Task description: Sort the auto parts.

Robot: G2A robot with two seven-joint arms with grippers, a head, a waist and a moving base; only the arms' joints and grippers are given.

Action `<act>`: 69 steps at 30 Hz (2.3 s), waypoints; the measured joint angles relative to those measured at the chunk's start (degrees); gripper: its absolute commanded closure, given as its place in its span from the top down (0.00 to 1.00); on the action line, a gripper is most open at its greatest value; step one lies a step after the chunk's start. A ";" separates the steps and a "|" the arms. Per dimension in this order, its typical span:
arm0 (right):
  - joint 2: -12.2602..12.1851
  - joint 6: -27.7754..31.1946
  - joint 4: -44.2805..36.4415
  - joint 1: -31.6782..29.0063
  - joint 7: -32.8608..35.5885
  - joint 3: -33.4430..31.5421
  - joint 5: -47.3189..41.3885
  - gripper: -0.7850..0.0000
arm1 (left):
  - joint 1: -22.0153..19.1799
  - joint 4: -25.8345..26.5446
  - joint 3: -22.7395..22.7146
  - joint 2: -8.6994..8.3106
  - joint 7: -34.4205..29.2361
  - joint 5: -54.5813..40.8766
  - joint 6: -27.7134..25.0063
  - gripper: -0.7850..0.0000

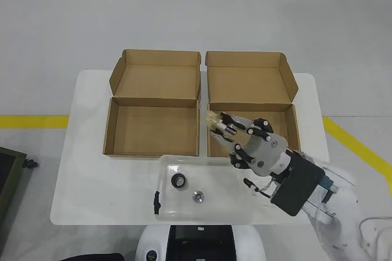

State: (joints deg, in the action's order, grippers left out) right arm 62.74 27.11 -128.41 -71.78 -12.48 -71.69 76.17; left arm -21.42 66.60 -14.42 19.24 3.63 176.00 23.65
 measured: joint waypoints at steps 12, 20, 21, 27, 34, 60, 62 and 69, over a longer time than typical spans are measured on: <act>0.39 -1.71 -1.48 -0.16 -7.06 -1.73 0.39 0.00 | 0.00 0.00 0.00 0.00 0.00 0.00 0.00 1.00; 0.43 -0.28 -0.85 -0.85 -7.35 -2.02 1.51 0.00 | 0.00 0.00 0.00 0.00 0.00 0.00 0.00 1.00; 0.40 0.32 -0.56 -1.05 -6.95 -2.11 1.53 0.00 | 0.00 0.00 0.00 0.00 0.00 0.00 0.00 1.00; 0.01 5.84 2.35 -2.73 -2.56 -2.54 0.92 0.00 | 0.00 0.00 0.00 0.00 0.00 0.00 0.00 1.00; -0.49 11.08 6.43 -4.74 4.29 -3.11 -0.12 0.00 | 0.00 0.00 0.00 0.00 0.00 0.00 0.00 1.00; -2.15 12.61 22.89 -5.65 29.91 -9.73 -3.90 0.00 | 0.00 0.00 0.00 0.00 0.00 0.00 0.00 1.00; -2.15 12.60 24.23 -4.45 31.78 -9.04 -3.54 0.00 | 0.00 0.00 0.00 0.00 0.00 0.00 0.00 1.00; -1.65 11.05 29.16 1.85 37.26 -4.73 -2.58 0.00 | 0.00 0.00 0.00 0.00 0.00 0.00 0.00 1.00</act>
State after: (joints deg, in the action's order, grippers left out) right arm 61.08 38.16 -99.25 -69.92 24.78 -76.42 73.60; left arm -21.42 66.60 -14.42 19.24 3.63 176.00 23.65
